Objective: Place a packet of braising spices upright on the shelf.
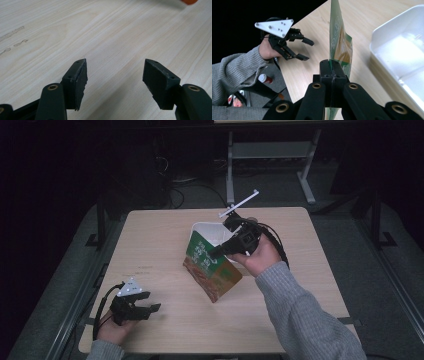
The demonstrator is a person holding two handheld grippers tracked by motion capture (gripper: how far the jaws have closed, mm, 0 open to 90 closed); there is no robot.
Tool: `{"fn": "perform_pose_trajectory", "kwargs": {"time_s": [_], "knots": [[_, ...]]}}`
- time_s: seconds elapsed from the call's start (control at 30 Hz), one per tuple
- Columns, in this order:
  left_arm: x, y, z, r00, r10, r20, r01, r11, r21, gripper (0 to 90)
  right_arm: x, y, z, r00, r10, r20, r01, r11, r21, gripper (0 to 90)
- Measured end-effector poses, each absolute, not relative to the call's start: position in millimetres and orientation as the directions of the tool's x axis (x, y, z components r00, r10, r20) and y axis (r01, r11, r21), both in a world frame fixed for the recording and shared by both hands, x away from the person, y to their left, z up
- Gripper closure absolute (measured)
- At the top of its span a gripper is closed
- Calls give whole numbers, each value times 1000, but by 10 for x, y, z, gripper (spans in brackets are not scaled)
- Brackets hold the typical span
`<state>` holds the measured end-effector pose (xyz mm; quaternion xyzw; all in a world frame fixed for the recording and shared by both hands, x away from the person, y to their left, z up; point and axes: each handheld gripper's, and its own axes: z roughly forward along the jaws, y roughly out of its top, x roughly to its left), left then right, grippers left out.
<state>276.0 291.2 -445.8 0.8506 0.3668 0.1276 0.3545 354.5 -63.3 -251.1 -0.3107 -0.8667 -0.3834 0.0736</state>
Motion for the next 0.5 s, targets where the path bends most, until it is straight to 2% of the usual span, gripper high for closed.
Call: {"fn": "perform_pose_trajectory", "kwargs": {"time_s": [0.5], "knots": [[2763, 2912, -4462, 700, 713, -40, 533, -485, 694, 356, 3702, -792, -2121, -781, 530, 330, 600, 492, 631, 900]]}}
